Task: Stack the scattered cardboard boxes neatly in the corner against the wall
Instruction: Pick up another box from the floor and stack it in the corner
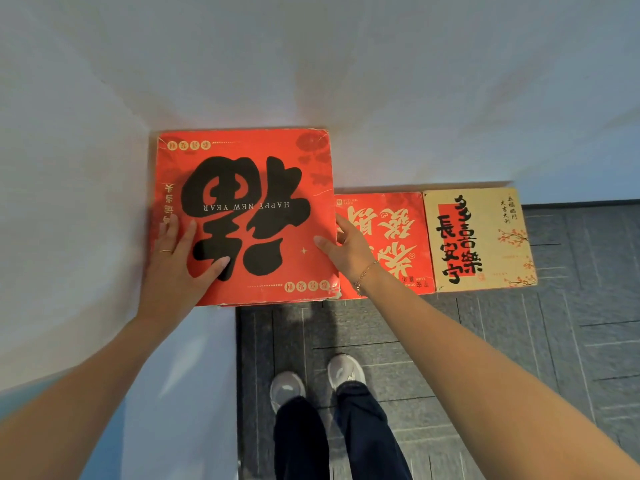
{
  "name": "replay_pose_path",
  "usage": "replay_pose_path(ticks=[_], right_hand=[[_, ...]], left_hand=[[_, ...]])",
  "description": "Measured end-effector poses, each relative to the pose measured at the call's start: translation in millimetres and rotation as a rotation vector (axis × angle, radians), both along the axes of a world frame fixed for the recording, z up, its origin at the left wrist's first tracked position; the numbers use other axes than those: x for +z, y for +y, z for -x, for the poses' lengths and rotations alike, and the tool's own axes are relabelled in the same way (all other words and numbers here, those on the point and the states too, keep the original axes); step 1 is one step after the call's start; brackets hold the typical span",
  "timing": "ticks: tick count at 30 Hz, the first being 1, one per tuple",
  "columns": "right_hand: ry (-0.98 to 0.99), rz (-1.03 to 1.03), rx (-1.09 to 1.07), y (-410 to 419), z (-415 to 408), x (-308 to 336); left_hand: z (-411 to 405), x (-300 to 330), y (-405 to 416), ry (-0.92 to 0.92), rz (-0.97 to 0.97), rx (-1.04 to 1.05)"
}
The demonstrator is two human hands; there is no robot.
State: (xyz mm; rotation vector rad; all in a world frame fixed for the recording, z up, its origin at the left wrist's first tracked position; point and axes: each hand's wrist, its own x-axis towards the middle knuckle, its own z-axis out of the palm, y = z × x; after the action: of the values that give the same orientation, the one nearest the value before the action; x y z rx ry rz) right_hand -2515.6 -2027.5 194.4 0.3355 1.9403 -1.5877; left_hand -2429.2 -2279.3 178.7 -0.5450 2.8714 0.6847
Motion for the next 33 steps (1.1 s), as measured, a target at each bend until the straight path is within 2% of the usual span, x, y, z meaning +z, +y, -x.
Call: replay_pose_path(ticks=[5,10,15,20,33], right_hand=[[-0.006,-0.014,0.013,2,0,-1],[-0.015,0.011,0.02,3,-1,-3],[-0.004,-0.05,0.051,2,0,-5],[0.004,0.009,0.029,-5,-5,-3],[-0.039,-0.056,0.068,9,-2,-15]], left_hand=[[-1,0,3,0.006,0.033,0.005],[-2,6,0,-0.022,-0.01,0.002],[-3,9,-2,-0.047,-0.032,0.0],[-6,12,-10,-0.062,-0.001,-0.023],[-16,17,-4,-0.124,0.01,-0.067]])
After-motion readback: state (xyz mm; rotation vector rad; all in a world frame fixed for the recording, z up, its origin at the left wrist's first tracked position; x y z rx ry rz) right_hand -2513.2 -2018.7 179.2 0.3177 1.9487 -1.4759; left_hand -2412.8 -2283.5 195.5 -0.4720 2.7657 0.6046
